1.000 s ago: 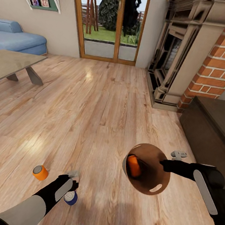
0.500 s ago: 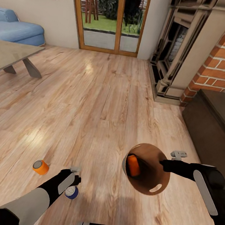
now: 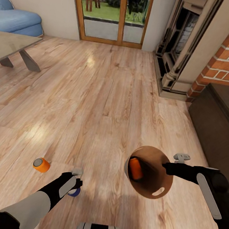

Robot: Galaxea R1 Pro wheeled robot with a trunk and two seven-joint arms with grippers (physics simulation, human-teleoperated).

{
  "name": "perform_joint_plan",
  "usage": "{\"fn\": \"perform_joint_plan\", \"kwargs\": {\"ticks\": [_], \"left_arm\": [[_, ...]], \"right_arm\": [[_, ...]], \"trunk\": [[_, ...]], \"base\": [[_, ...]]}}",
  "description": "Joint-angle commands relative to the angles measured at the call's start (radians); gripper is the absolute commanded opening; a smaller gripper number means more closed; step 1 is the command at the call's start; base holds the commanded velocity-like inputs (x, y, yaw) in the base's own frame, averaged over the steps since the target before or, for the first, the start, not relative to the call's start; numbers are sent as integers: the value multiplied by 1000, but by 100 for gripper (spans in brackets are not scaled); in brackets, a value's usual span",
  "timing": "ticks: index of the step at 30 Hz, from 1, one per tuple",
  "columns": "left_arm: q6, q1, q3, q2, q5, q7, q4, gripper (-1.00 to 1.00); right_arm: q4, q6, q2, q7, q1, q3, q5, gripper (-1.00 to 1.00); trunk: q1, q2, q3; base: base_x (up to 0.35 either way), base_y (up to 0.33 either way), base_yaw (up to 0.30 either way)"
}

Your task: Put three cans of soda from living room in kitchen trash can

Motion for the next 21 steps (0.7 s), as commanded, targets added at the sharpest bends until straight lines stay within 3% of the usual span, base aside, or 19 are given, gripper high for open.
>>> {"fn": "perform_joint_plan", "kwargs": {"ticks": [1, 5, 9, 15, 16, 21], "left_arm": [[0, 0, 0, 0, 0, 0, 0, 100], [0, 0, 0, 0, 0, 0, 0, 100], [-4, 1, 0, -1, 0, 0, -1, 100], [-66, 10, 0, -1, 3, -1, 0, 100], [-70, 11, -1, -1, 3, -1, 0, -100], [-77, 12, -1, 1, 3, -1, 1, -100]], "right_arm": [[0, 2, 0, 5, -1, 0, -30, -100], [0, 2, 0, 5, -1, 0, -31, -100], [0, 2, 0, 5, -1, 0, -30, -100], [-1, 2, 0, 5, -1, -1, -30, -100], [-1, 2, 0, 5, -1, 0, -30, -100], [-2, 2, -1, 5, -1, -1, -30, -100]], "trunk": [[0, 0, -4], [2, -1, -19], [2, -1, -19], [2, -1, -19], [2, -1, -19], [2, -1, -19]], "base": [[0, 0, 0], [0, 0, 0], [0, 0, 0], [0, 0, 0], [0, 0, 0], [0, 0, 0]]}}
